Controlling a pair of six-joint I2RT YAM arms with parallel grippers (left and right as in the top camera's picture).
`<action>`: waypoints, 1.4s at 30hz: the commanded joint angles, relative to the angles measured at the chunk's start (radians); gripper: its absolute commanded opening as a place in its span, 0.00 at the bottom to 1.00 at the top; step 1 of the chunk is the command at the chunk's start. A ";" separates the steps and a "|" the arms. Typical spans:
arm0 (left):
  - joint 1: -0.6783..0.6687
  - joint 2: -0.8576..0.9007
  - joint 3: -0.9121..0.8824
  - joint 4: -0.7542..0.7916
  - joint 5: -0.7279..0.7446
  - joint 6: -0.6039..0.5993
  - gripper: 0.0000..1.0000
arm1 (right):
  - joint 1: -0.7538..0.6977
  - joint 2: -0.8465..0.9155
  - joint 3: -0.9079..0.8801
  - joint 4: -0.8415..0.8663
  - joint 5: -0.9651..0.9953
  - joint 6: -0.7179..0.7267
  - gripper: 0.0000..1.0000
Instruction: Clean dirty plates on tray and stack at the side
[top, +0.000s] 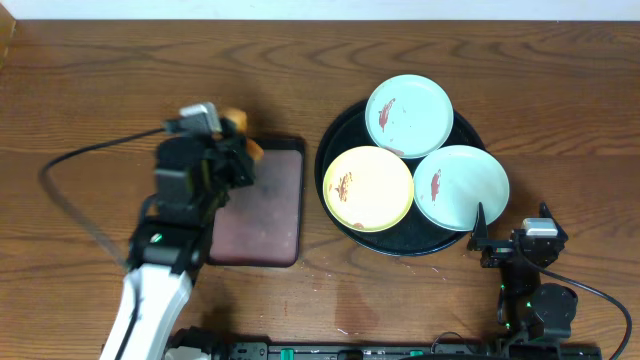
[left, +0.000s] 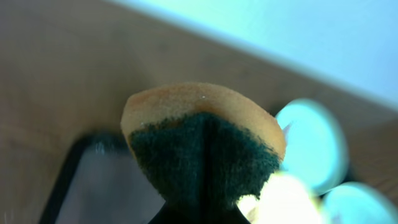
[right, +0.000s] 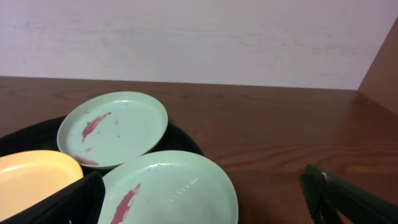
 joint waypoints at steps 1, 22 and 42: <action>0.003 0.149 -0.091 0.038 0.007 0.029 0.07 | -0.005 -0.002 -0.001 -0.005 0.007 0.016 0.99; 0.004 -0.092 -0.097 0.060 -0.022 0.221 0.07 | -0.005 -0.002 -0.001 -0.005 0.006 0.016 0.99; -0.002 -0.124 -0.084 0.021 -0.019 0.253 0.07 | -0.005 -0.002 -0.001 -0.005 0.007 0.016 0.99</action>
